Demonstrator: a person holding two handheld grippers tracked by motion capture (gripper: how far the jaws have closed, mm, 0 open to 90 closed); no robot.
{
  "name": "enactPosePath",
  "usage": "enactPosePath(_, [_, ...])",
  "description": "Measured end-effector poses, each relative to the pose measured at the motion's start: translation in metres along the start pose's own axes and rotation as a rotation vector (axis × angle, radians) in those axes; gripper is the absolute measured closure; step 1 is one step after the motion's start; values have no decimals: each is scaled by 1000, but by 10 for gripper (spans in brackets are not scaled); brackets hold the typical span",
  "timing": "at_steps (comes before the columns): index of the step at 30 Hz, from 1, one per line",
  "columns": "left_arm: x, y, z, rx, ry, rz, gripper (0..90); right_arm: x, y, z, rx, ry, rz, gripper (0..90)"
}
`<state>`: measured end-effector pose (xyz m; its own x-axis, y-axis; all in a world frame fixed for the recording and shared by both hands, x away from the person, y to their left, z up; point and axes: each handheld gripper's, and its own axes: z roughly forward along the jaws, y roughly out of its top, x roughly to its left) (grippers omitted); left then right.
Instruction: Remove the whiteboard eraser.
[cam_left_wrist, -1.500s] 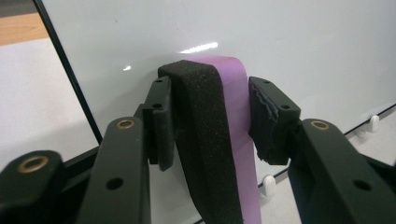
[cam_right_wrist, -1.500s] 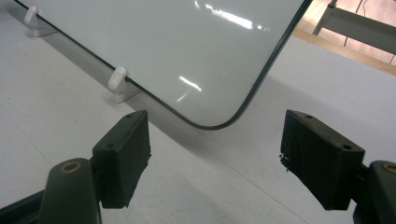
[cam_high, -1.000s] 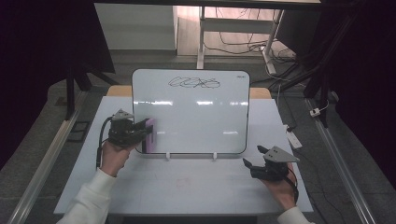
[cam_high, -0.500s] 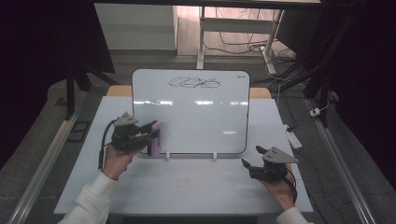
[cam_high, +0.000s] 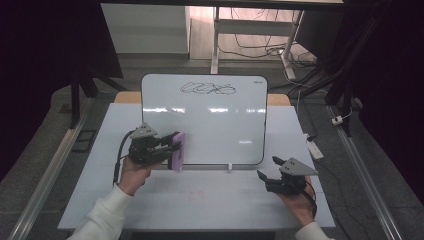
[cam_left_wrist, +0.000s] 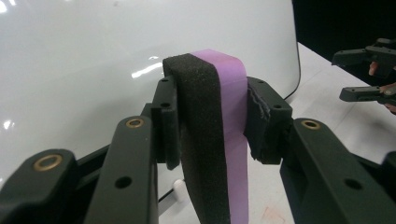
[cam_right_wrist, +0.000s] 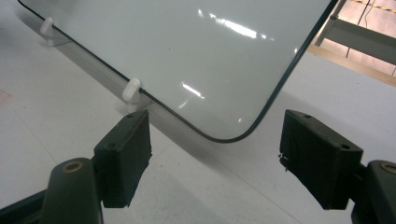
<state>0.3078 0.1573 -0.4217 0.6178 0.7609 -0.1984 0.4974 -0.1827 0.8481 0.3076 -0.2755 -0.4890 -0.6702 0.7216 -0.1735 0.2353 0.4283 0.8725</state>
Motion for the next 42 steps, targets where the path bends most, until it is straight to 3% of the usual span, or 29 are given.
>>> enactPosePath(21, [-28,5,31,-10,-95,62,598,15,13,-1,-43,64,7,242])
enactPosePath(28, [-41,7,51,6,-96,110,597,28,22,1,-61,112,12,241])
enactPosePath(33, [-48,9,63,6,-128,121,598,40,30,5,-72,157,21,239])
enactPosePath(42, [-60,10,72,2,-155,147,597,64,46,26,-85,232,57,231])
